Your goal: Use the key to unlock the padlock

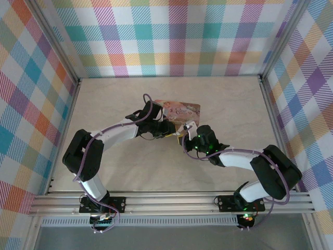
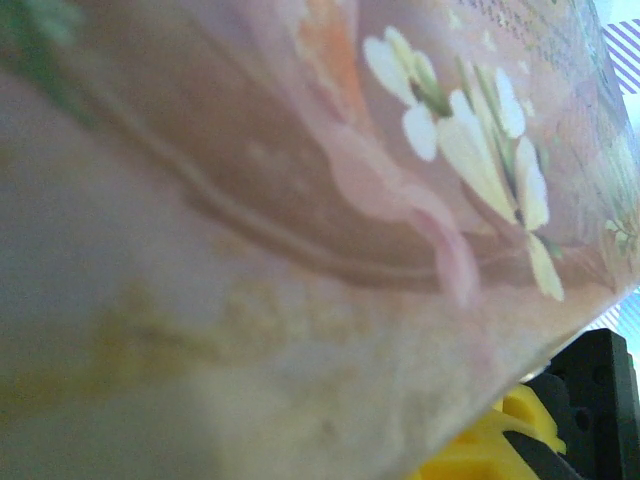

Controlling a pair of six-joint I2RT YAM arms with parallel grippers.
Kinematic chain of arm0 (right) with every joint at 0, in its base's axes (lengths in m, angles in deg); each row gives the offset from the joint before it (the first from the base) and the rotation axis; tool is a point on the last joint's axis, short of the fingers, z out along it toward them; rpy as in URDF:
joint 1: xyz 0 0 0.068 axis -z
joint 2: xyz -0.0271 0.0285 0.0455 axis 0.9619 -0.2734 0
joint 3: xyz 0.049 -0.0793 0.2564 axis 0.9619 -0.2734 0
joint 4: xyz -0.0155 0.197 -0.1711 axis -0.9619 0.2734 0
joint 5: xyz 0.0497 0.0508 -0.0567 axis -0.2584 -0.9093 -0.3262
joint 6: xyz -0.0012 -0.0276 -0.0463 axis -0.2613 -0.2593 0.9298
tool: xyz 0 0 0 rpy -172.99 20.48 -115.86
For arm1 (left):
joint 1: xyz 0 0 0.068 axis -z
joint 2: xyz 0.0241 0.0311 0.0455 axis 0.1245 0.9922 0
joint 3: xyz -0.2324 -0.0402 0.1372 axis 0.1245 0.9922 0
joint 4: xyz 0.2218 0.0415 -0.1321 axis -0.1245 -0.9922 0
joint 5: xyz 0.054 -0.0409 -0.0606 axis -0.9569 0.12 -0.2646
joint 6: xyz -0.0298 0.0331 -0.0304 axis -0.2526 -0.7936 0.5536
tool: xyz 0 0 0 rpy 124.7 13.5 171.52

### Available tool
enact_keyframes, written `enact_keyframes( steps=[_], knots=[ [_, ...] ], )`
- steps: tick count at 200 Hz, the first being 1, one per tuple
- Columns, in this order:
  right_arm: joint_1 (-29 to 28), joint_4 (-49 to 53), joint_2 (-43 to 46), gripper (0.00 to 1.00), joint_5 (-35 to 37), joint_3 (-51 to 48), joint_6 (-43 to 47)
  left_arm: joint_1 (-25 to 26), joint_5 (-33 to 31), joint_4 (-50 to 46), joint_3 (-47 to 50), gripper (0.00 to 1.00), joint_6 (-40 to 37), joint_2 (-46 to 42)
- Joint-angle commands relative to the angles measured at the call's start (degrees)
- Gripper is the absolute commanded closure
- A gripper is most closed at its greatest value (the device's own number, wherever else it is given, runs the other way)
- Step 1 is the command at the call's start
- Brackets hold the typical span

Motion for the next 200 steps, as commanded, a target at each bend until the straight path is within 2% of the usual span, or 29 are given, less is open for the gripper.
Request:
enact_keyframes(
  steps=[1,74,111,200],
  knots=[
    [-0.4,-3.1,-0.9,1.0,-2.1,-0.1,-0.5,0.3,2.4,0.5,-1.9,0.89,1.2,-2.4],
    [-0.4,-4.9,-1.0,1.0,-0.8,-0.4,-2.2,0.2,2.5,0.3,-1.8,0.89,1.1,-2.5],
    [-0.4,-9.2,-1.2,1.0,1.2,-1.2,-2.7,0.3,2.4,0.2,-1.8,0.89,1.1,-2.7],
    [-0.5,-13.1,-5.0,1.0,0.4,-1.0,-2.8,0.2,3.2,0.7,-2.0,0.89,1.8,-2.9]
  ],
)
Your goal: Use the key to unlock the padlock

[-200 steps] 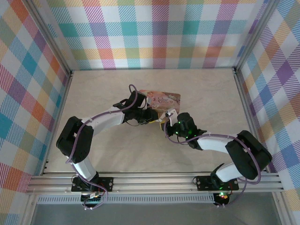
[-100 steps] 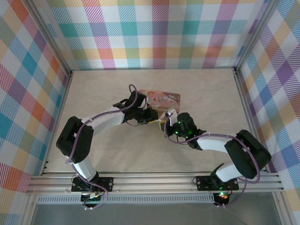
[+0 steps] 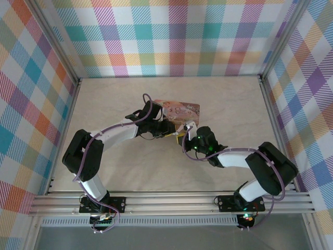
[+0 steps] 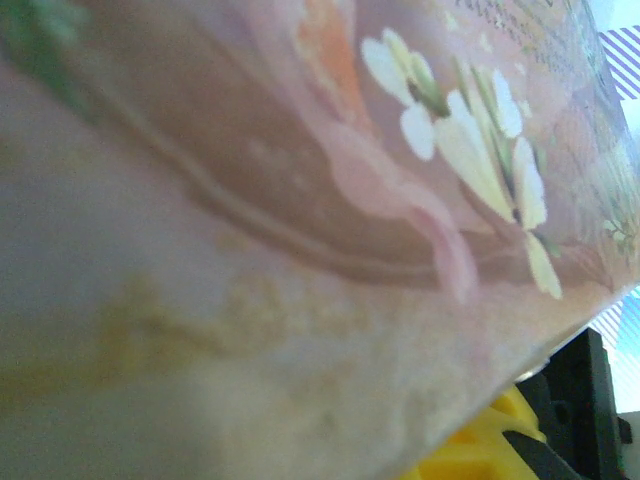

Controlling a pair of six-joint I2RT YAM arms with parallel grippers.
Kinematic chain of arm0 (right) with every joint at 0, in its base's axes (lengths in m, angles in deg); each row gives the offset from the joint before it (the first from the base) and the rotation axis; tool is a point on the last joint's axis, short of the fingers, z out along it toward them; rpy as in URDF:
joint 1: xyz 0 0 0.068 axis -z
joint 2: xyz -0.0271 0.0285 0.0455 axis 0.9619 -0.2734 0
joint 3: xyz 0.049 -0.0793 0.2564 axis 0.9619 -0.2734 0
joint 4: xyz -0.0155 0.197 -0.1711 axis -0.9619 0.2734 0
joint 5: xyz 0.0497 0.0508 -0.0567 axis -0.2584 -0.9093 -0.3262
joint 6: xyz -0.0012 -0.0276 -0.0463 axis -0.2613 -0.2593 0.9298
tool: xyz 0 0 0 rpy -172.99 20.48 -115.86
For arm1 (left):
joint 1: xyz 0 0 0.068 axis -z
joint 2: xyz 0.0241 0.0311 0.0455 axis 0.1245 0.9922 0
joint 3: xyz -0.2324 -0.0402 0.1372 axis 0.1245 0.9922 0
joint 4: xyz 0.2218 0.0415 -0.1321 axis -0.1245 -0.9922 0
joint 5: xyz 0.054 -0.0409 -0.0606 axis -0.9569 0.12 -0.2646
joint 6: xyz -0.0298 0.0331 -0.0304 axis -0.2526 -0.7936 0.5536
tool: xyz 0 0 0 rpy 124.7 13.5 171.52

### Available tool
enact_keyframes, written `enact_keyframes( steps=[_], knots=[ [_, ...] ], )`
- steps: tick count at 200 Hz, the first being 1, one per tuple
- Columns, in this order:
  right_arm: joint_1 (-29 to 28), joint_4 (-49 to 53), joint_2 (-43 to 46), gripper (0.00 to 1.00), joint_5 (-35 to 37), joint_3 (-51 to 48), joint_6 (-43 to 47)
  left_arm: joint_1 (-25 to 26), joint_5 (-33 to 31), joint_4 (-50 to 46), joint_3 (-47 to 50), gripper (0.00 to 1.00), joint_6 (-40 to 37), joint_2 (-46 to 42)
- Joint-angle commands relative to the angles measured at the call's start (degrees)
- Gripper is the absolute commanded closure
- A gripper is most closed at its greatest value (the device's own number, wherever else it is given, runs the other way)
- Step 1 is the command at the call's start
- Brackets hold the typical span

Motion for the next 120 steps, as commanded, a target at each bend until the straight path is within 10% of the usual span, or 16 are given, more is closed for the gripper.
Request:
enact_keyframes(
  steps=[1,120],
  knots=[
    [-0.3,-5.6,-1.6,1.0,0.2,0.4,-0.7,0.3,3.6,0.7,-2.0,0.89,1.7,-2.8],
    [-0.3,-12.4,-4.1,1.0,2.3,-0.2,-0.3,0.3,3.3,-0.9,-2.4,0.9,0.9,-2.8]
  ],
)
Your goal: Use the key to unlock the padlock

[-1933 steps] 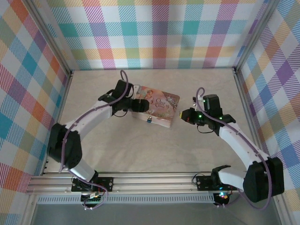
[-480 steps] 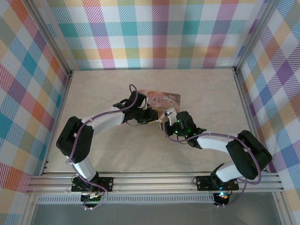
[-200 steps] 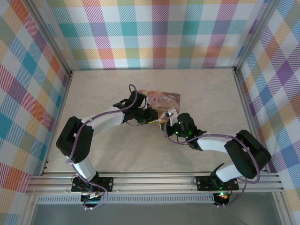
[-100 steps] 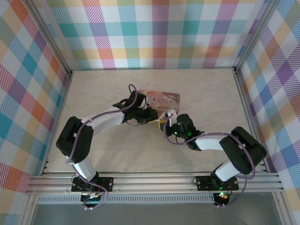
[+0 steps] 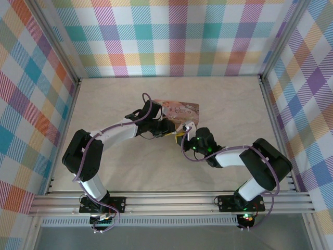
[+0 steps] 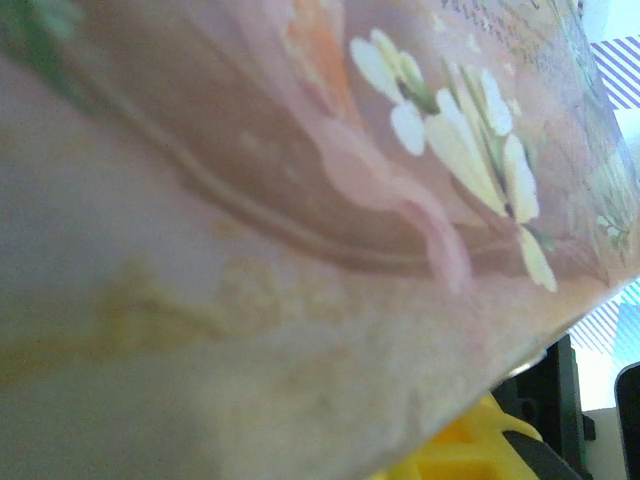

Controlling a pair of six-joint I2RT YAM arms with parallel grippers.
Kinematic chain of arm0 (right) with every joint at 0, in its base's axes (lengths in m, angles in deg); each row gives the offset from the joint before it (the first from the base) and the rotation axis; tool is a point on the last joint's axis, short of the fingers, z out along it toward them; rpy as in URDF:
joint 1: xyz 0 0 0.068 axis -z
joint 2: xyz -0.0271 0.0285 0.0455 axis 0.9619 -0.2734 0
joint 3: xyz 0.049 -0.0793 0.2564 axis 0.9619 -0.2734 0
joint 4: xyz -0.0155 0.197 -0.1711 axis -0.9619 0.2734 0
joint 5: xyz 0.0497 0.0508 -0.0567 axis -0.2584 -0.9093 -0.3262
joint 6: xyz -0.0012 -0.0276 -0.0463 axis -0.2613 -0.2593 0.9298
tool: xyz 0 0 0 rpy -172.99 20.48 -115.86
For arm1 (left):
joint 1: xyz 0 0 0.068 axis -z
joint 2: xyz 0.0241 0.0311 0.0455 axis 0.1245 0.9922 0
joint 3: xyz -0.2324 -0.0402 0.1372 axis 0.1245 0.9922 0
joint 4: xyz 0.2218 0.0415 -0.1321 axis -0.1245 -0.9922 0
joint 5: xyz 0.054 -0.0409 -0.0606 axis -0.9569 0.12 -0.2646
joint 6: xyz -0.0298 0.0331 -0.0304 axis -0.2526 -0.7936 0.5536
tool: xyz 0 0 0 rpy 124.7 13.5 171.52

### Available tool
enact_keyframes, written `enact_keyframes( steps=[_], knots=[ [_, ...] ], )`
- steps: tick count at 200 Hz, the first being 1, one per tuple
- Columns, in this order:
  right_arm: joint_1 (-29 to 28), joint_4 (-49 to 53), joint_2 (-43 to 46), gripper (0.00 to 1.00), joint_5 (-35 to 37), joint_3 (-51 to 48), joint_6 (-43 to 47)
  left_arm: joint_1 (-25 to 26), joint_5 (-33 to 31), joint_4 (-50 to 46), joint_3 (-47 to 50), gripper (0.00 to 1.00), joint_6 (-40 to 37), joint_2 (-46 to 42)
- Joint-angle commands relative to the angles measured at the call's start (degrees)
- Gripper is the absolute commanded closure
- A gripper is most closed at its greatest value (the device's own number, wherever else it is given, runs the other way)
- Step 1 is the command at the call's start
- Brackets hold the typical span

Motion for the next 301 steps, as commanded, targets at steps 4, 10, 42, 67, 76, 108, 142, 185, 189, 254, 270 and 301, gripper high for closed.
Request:
enact_keyframes(
  steps=[4,10,42,67,76,108,142,185,189,254,270,301],
  knots=[
    [-0.2,-5.9,-0.5,1.0,1.3,0.5,0.0,0.5,3.6,-1.1,-2.0,0.9,0.6,-2.7],
    [-0.2,-5.8,-0.4,1.0,1.2,0.6,0.1,0.5,3.6,-1.0,-2.0,0.9,0.5,-2.7],
    [-0.2,-6.2,0.5,1.0,0.3,0.9,-0.1,0.4,3.2,-1.2,-1.6,0.9,0.4,-2.3],
    [-0.1,-5.6,1.0,1.0,-0.9,1.6,-0.1,0.4,3.2,-1.1,-1.3,0.9,0.2,-2.0],
    [-0.1,-5.6,1.0,1.0,-1.4,1.7,-0.2,0.5,3.0,-1.2,-1.3,0.9,0.1,-2.0],
    [-0.1,-5.2,2.2,1.0,-1.9,1.9,-0.5,0.4,3.0,-1.0,-0.9,0.9,-0.1,-1.8],
    [0.7,-3.9,3.3,1.0,-2.8,1.6,-0.4,0.5,2.7,-0.8,-0.5,0.9,-0.2,-1.8],
    [1.5,-4.9,2.5,1.0,-4.8,1.6,-1.6,0.4,2.7,-0.7,-0.2,0.9,-0.1,-2.0],
    [1.6,-4.9,2.5,1.0,-4.9,1.5,-1.7,0.4,2.7,-0.7,-0.2,0.9,-0.2,-2.2],
    [2.7,-5.9,2.0,1.0,-6.3,1.9,-1.9,0.5,2.9,-0.6,-0.1,0.9,0.1,-2.4],
    [3.2,-5.3,2.4,1.0,-7.2,2.3,-2.0,0.4,2.8,-0.7,0.0,0.9,0.1,-2.3],
    [3.8,-4.5,2.1,1.0,-9.5,2.6,-2.3,0.4,3.2,-0.2,0.1,0.9,0.3,-2.2]
  ],
)
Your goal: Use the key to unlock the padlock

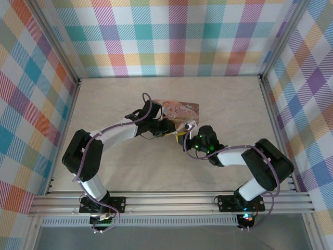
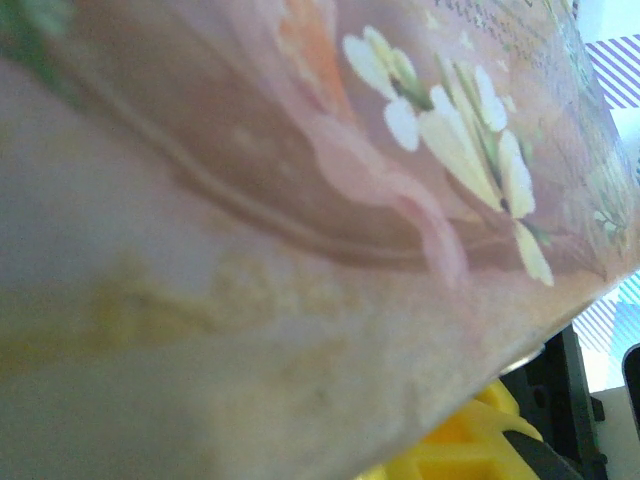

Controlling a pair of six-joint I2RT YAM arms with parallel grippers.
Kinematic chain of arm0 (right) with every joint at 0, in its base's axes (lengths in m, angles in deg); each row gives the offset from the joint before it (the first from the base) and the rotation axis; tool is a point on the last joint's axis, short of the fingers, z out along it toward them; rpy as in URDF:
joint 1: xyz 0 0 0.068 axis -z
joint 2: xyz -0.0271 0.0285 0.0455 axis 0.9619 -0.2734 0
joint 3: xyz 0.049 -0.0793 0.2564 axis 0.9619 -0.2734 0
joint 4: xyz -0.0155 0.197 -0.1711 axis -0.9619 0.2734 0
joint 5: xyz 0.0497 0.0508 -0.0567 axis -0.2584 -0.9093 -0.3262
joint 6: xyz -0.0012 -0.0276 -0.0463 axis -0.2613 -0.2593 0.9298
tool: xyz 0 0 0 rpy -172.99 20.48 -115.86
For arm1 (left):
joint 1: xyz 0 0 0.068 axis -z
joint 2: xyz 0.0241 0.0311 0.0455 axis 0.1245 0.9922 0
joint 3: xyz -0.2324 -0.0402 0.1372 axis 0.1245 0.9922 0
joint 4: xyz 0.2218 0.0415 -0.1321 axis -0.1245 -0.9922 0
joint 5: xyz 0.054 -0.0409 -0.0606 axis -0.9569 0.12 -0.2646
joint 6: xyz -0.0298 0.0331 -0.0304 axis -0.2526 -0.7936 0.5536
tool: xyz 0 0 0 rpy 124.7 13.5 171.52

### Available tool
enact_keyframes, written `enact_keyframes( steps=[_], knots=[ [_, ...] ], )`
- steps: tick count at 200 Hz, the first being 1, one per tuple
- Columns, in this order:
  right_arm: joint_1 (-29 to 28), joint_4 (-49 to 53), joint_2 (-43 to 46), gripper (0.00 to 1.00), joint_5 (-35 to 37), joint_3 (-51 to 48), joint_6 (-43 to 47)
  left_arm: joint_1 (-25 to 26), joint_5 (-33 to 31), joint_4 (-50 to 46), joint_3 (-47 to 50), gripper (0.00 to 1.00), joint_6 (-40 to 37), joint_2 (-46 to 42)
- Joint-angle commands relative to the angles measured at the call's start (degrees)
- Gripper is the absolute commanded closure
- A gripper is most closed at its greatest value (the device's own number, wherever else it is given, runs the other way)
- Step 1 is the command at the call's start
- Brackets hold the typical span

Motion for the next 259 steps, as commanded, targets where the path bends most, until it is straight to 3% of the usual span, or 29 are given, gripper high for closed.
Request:
enact_keyframes(
  steps=[1,167,259],
  knots=[
    [0.8,-5.1,1.1,1.0,-2.6,2.6,-0.9,0.4,3.1,-0.5,0.1,0.9,0.3,-2.2],
    [1.4,-6.3,0.7,1.0,-3.6,5.2,-1.9,0.5,3.4,-0.3,-0.4,0.9,0.6,-1.3],
    [1.4,-3.5,0.7,1.0,1.0,5.8,7.3,0.4,3.5,-2.0,-1.7,0.91,1.7,-1.3]
  ],
)
